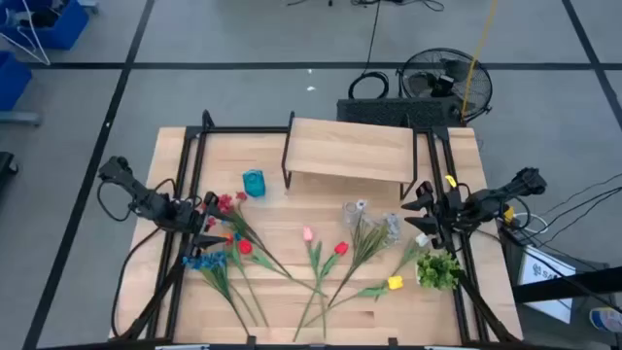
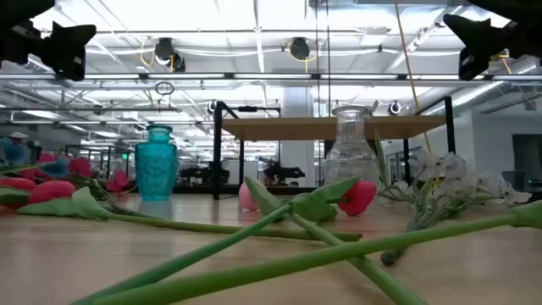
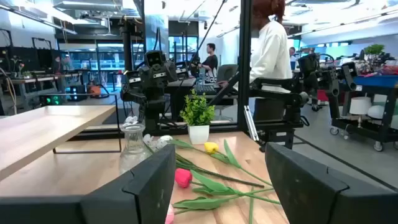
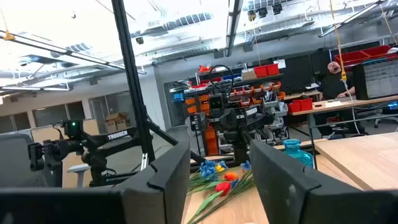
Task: Pick and place flowers into a vace then onto a shelf
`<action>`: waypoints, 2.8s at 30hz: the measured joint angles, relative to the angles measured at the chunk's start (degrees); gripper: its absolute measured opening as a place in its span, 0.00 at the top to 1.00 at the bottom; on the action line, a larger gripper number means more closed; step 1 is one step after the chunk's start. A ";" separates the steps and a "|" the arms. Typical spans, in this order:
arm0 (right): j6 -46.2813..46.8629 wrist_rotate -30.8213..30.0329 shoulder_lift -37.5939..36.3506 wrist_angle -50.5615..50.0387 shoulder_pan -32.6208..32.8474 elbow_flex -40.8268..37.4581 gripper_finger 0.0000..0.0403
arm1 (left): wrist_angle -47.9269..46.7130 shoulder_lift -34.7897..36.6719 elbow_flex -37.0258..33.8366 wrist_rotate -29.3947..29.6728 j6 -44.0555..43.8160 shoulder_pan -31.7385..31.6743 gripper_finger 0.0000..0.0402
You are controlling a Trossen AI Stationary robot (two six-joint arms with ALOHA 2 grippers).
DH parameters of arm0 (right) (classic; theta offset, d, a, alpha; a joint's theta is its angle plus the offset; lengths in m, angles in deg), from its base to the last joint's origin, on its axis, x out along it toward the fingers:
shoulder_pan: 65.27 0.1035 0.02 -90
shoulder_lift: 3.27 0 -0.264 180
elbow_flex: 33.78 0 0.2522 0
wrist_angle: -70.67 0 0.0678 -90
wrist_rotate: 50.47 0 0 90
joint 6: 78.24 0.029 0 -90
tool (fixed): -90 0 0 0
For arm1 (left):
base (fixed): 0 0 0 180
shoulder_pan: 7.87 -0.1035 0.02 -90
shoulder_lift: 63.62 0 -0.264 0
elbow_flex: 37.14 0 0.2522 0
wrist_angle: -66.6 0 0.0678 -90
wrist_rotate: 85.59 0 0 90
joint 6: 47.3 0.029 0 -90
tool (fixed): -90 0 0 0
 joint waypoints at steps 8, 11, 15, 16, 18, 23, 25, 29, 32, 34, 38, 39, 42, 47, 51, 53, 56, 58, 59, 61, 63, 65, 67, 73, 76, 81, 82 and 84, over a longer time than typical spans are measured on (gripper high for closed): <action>0.00 0.02 0.00 0.00 0.02 0.00 0.60 | -0.01 0.00 -0.01 -0.02 0.00 0.00 0.36; 0.01 0.01 -0.01 0.00 0.01 0.00 0.60 | 0.00 0.00 -0.01 -0.01 0.00 -0.01 0.36; 0.00 0.01 0.00 0.00 0.01 -0.01 0.60 | 0.00 0.00 0.00 0.00 0.00 -0.01 0.36; 0.00 0.01 -0.01 0.00 0.02 -0.02 0.60 | 0.00 0.00 0.00 0.00 0.00 0.00 0.36; 0.00 0.02 0.00 0.00 0.02 0.00 0.60 | -0.01 0.00 0.00 -0.02 0.00 -0.01 0.36; 0.00 0.02 0.00 0.00 0.01 -0.01 0.60 | -0.02 0.00 -0.02 0.00 0.00 0.00 0.36; 0.00 0.00 -0.01 0.00 0.00 -0.01 0.60 | 0.00 0.00 -0.01 -0.02 0.00 0.00 0.36; 0.00 0.02 -0.01 0.00 0.01 0.00 0.60 | 0.00 0.00 0.00 0.00 0.00 0.00 0.36; 0.00 0.01 -0.02 0.00 0.01 -0.01 0.60 | 0.00 0.00 0.00 0.00 0.00 0.00 0.36; 0.00 0.02 -0.01 0.00 0.00 -0.01 0.60 | 0.00 0.00 0.00 -0.02 0.00 -0.01 0.36; 0.00 0.00 0.00 0.00 0.02 0.00 0.60 | 0.00 0.00 -0.01 -0.01 0.00 -0.01 0.36; 0.00 0.02 -0.02 0.00 0.02 -0.01 0.60 | 0.00 0.00 0.00 0.00 0.00 0.00 0.36; 0.00 0.02 -0.01 0.00 0.01 0.00 0.60 | 0.00 0.00 0.00 0.00 0.00 0.00 0.36; 0.00 0.00 0.00 0.00 0.02 -0.02 0.60 | -0.02 0.00 -0.02 -0.02 0.00 0.00 0.36; 0.00 0.00 0.00 0.00 0.01 -0.01 0.60 | 0.00 0.00 -0.01 -0.02 0.00 0.00 0.36; 0.00 0.01 -0.01 0.00 0.01 -0.01 0.60 | 0.00 0.00 0.00 -0.01 0.00 -0.02 0.36; 0.00 0.00 -0.01 0.00 0.01 -0.01 0.60 | -0.02 0.00 0.00 -0.02 0.00 0.00 0.36; 0.02 0.02 0.00 0.00 0.02 -0.02 0.60 | 0.00 0.00 0.00 -0.02 0.00 -0.02 0.36; 0.00 0.00 -0.02 0.00 0.02 0.00 0.60 | -0.01 0.00 -0.01 -0.02 0.00 -0.01 0.36; 0.00 0.00 0.00 0.00 0.00 0.00 0.60 | -0.01 0.00 -0.01 -0.02 0.00 -0.01 0.36; -0.07 -0.03 0.00 0.00 0.00 0.00 0.60 | 0.00 0.00 -0.01 -0.02 0.00 -0.02 0.36; -0.63 -0.43 0.00 0.02 0.00 -0.02 0.60 | 0.00 0.00 0.00 -0.01 0.00 -0.02 0.36; -0.03 -0.15 0.00 0.04 0.00 -0.01 0.60 | 0.00 0.00 0.00 -0.02 0.00 -0.02 0.36; 10.73 -0.06 0.00 0.06 0.02 -0.02 0.60 | 0.10 0.00 -0.01 0.90 0.00 0.00 0.36; 11.35 -1.17 0.00 0.09 -0.07 -0.01 0.60 | 1.47 0.00 -0.01 4.19 0.01 0.00 0.36; 11.38 -7.65 0.02 2.61 -0.09 -0.02 0.60 | 4.16 0.00 0.00 5.45 -0.01 -0.02 0.36; 12.05 -8.08 0.02 3.40 -0.09 -0.02 0.60 | 4.52 0.00 0.00 5.28 0.00 0.00 0.36; 12.25 -9.22 0.02 5.31 -0.09 -0.02 0.60 | 4.68 0.00 0.00 5.16 0.00 -0.02 0.36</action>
